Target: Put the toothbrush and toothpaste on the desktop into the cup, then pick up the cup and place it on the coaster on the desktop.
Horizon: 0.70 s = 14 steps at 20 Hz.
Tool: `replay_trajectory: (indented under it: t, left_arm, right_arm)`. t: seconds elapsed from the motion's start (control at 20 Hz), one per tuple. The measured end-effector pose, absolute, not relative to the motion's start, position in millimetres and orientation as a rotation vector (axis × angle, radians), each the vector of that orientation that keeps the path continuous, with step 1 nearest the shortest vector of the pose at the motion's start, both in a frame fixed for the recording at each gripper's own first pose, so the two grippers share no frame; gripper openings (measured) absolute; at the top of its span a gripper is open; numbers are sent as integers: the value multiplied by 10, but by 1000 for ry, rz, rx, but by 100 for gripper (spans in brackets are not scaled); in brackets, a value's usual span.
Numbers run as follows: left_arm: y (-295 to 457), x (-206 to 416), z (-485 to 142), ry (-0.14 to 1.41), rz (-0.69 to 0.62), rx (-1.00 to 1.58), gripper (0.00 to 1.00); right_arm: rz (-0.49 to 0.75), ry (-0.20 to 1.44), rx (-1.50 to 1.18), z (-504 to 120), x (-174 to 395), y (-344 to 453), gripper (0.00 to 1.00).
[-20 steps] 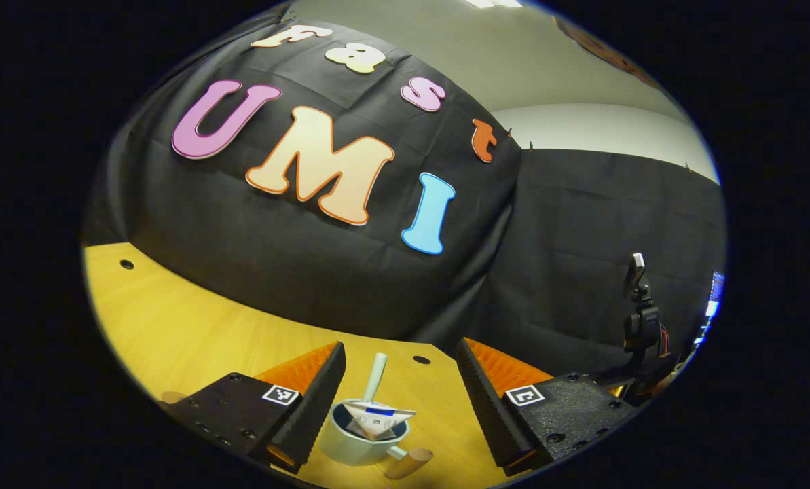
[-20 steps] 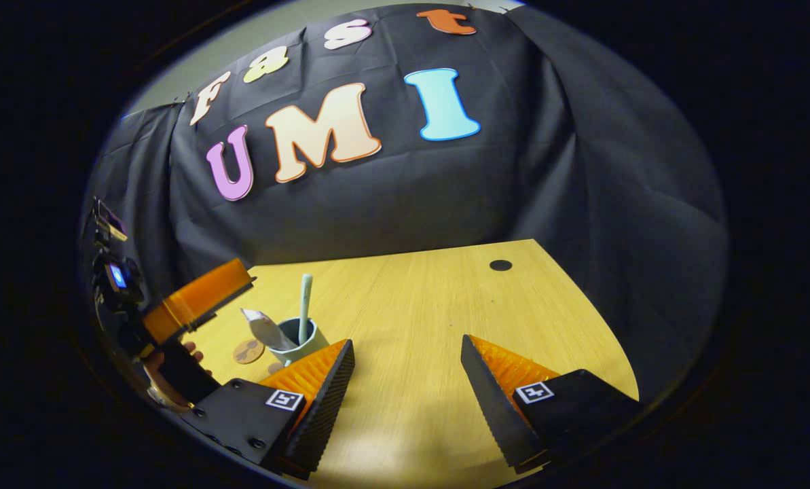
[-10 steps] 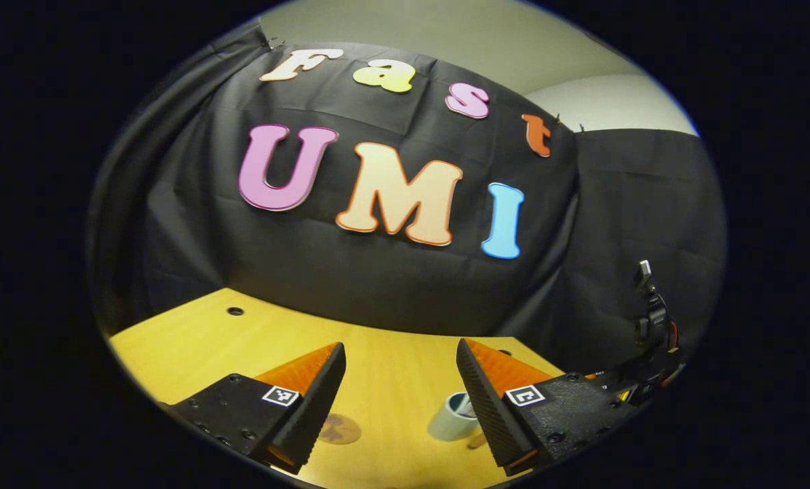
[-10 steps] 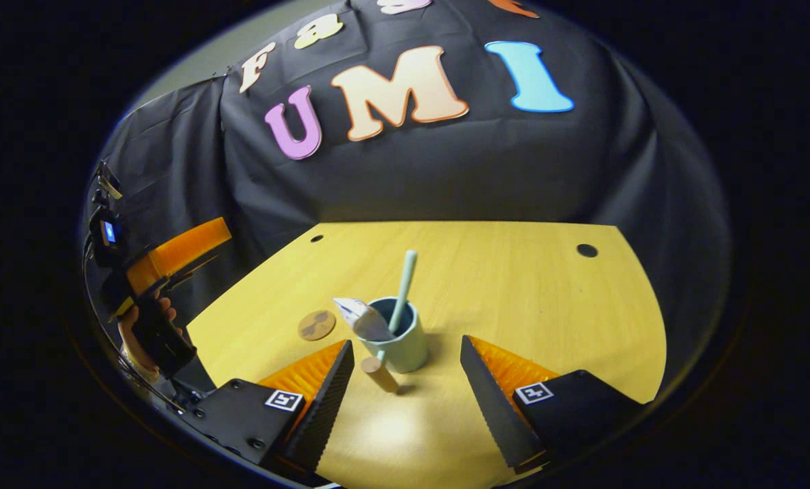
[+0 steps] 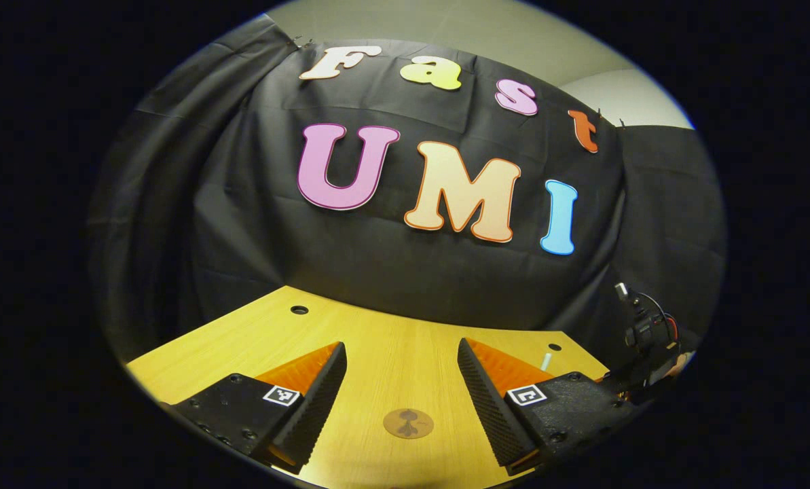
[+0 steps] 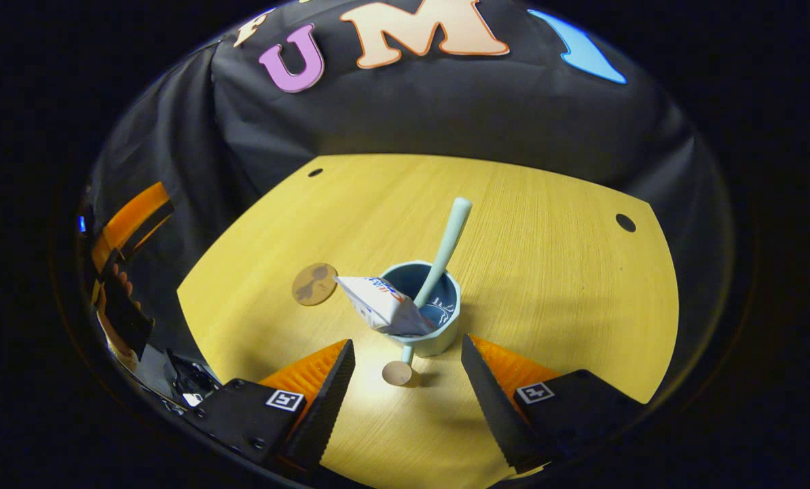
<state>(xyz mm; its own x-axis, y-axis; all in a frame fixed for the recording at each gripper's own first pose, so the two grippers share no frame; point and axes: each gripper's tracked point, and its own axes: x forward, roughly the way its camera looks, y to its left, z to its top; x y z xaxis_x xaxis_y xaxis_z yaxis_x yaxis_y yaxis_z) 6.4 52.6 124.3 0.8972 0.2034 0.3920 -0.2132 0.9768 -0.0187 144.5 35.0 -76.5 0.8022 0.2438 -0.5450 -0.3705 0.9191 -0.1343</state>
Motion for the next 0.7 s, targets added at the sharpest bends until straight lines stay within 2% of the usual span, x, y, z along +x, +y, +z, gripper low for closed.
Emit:
replay_trajectory:
  t: [0.05, 0.1, 0.25, 0.3, 0.35, 0.45, 0.5, 0.6, 0.65, 0.7]
  left_arm:
    - [601, 90, 1215, -379, 217, 39, 94]
    - [677, 128, 1203, -355, 219, 49, 95]
    - [809, 190, 1212, -314, 199, 57, 95]
    - [833, 216, 1226, -305, 190, 56, 95]
    - [869, 263, 1211, -293, 179, 57, 95]
    - [959, 347, 1132, -255, 173, 66, 95]
    - [1015, 371, 1094, -235, 178, 69, 95]
    - [1088, 396, 1039, -201, 175, 67, 95]
    - [1117, 399, 1021, -191, 170, 65, 95]
    - [1145, 408, 1009, -183, 166, 64, 95]
  right_arm:
    - [317, 587, -236, -834, 1460, 354, 92]
    - [296, 622, -239, -889, 1481, 332, 97]
    - [239, 705, -251, -1035, 1529, 277, 95]
    - [223, 725, -255, -1071, 1549, 266, 93]
    - [212, 743, -259, -1103, 1565, 259, 81]
    - [191, 788, -270, -1161, 1586, 267, 75]
    - [180, 807, -281, -1200, 1599, 263, 81]
    - [156, 836, -297, -1276, 1640, 254, 74]
    - [146, 854, -300, -1301, 1648, 261, 75]
    - [133, 867, -305, -1315, 1664, 252, 69]
